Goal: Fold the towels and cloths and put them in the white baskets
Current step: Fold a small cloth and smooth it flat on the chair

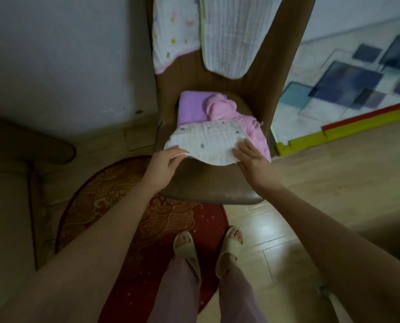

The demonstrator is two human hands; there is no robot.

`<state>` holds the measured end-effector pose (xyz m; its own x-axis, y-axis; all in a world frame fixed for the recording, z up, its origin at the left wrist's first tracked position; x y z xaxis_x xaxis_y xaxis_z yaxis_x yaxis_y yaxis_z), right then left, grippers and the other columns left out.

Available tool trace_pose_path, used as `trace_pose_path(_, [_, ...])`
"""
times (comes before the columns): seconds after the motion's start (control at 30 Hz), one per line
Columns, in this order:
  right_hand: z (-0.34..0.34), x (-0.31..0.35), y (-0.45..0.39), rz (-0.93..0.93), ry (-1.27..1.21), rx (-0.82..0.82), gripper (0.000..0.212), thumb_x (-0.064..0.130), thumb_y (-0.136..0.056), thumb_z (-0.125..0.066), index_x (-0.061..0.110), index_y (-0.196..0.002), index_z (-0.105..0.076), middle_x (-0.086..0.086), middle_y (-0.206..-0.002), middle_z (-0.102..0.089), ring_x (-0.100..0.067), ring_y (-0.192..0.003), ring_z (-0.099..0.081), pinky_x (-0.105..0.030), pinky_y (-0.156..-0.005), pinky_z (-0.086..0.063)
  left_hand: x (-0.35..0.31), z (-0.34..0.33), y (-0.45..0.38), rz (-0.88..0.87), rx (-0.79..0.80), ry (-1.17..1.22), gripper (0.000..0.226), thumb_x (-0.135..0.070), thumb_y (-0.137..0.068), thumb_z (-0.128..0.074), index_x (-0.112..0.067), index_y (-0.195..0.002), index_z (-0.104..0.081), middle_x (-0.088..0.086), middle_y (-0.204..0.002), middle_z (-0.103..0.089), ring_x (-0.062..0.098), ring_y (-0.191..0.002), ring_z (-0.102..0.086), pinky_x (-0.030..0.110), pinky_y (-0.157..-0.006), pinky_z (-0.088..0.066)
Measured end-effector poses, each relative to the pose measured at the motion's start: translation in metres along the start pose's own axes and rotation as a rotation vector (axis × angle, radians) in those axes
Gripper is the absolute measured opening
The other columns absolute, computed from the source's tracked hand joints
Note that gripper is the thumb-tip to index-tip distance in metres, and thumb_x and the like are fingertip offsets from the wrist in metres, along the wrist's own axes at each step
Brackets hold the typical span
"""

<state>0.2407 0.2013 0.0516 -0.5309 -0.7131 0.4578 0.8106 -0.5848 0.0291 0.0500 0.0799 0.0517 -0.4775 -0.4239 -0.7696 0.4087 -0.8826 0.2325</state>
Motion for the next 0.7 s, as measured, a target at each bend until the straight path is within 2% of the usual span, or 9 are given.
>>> trace_pose_path(0.07, [-0.042,-0.008,0.020,-0.042,-0.002,0.074,0.035,0.017,-0.094,-0.049,-0.004,-0.116,-0.065,-0.027,-0.127,-0.059,-0.047,-0.125,-0.050,-0.052,-0.099,-0.041,0.032,-0.032,0.010,0.012,0.134,-0.071,0.025,-0.016,-0.097,-0.055,-0.008,-0.116,-0.069,0.004,-0.127,-0.061,0.016,-0.129,-0.047,0.023,-0.107,-0.031])
trace_pose_path(0.17, [-0.094,-0.017,0.053,-0.124,0.018,0.181,0.028,0.008,-0.093,-0.054,-0.003,-0.116,-0.064,-0.026,-0.131,-0.056,-0.044,-0.134,-0.041,-0.053,-0.101,-0.044,0.071,-0.074,0.027,0.033,0.278,-0.132,0.026,-0.017,-0.099,-0.052,-0.006,-0.115,-0.070,0.012,-0.124,-0.065,0.024,-0.127,-0.051,0.028,-0.103,-0.036])
trace_pose_path(0.3, [-0.138,-0.026,0.085,-0.256,0.008,0.317,0.030,0.005,-0.098,-0.047,0.002,-0.125,-0.060,-0.018,-0.142,-0.049,-0.031,-0.145,-0.025,-0.042,-0.111,-0.034,0.103,-0.100,0.050,0.081,0.337,-0.160,0.026,-0.020,-0.101,-0.048,-0.008,-0.105,-0.071,0.008,-0.098,-0.070,0.023,-0.091,-0.064,0.037,-0.078,-0.049])
trace_pose_path(0.43, [-0.149,-0.028,0.100,-0.316,-0.012,0.365,0.029,0.002,-0.096,-0.047,0.007,-0.121,-0.063,-0.010,-0.130,-0.058,-0.025,-0.143,-0.030,-0.038,-0.104,-0.039,0.124,-0.103,0.064,0.089,0.359,-0.217,0.027,-0.024,-0.102,-0.046,-0.010,-0.089,-0.066,0.006,-0.077,-0.063,0.021,-0.071,-0.058,0.045,-0.066,-0.047])
trace_pose_path(0.5, [-0.145,-0.029,0.103,-0.390,-0.021,0.383,0.029,0.007,-0.098,-0.047,0.011,-0.122,-0.063,-0.009,-0.126,-0.061,-0.027,-0.134,-0.044,-0.040,-0.096,-0.046,0.127,-0.102,0.067,0.107,0.356,-0.212,0.029,-0.025,-0.102,-0.045,-0.011,-0.082,-0.062,0.003,-0.071,-0.058,0.020,-0.067,-0.055,0.045,-0.063,-0.045])
trace_pose_path(0.6, [-0.133,-0.027,0.093,-0.439,0.037,0.368,0.027,0.018,-0.100,-0.043,0.016,-0.119,-0.063,-0.009,-0.113,-0.067,-0.032,-0.103,-0.063,-0.041,-0.078,-0.052,0.123,-0.096,0.060,0.123,0.286,-0.220,0.028,-0.026,-0.101,-0.046,-0.018,-0.075,-0.053,-0.001,-0.067,-0.054,0.020,-0.066,-0.054,0.041,-0.060,-0.042])
trace_pose_path(0.7, [-0.117,-0.031,0.059,-0.447,0.036,0.243,0.025,0.022,-0.100,-0.045,0.012,-0.112,-0.065,-0.013,-0.100,-0.069,-0.034,-0.092,-0.063,-0.034,-0.065,-0.042,0.120,-0.081,0.036,0.140,0.100,-0.252,0.027,-0.027,-0.101,-0.045,-0.013,-0.083,-0.060,0.005,-0.075,-0.063,0.024,-0.070,-0.059,0.040,-0.060,-0.044])
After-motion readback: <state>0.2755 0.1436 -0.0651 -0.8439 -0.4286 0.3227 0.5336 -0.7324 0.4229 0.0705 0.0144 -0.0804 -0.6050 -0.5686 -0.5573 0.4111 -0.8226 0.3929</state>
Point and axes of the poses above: each hand's wrist, its own y-axis away from the middle knuckle, its own z-axis out of the back of the hand, x = y × z, the point moved 9 cm from there along -y, towards the middle knuckle
